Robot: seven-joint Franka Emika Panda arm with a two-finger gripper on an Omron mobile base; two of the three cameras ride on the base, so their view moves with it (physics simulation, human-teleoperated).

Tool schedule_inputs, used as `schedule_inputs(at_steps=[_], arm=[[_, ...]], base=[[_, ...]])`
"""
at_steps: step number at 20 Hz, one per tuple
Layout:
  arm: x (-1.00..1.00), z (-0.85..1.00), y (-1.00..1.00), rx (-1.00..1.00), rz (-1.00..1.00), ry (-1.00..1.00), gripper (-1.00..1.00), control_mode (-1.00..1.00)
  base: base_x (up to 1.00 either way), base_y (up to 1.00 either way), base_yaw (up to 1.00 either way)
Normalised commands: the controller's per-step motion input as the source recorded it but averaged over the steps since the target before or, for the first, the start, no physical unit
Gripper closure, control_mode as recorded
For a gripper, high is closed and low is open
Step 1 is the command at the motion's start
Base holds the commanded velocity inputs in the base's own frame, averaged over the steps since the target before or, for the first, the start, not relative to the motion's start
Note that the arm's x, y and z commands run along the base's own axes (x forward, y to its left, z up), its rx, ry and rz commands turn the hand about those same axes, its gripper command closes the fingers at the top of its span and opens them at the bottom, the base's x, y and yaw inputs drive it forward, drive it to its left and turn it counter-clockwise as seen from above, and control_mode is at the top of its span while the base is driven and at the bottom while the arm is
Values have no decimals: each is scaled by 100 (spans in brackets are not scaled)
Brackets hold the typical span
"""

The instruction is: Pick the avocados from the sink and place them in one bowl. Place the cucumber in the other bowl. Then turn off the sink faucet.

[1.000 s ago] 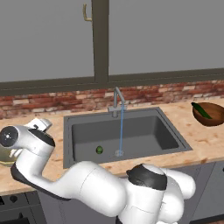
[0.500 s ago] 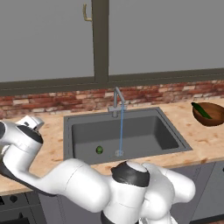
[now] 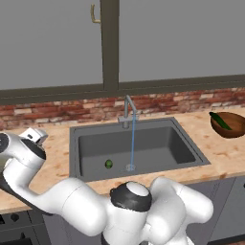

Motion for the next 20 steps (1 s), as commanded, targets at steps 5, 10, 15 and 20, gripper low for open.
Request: schedule_inputs(at_steps=[5,10,15,20], arm=[[16,-2,15,0,8,0,100,-100],[12,-14,20,0,8,2,100,-100],[12,-14,18,0,7,2,100,-100],[8,-8,3,0,7,0,100,-100]], base=[[0,0,0],[0,0,0],[0,0,0],[0,0,0]])
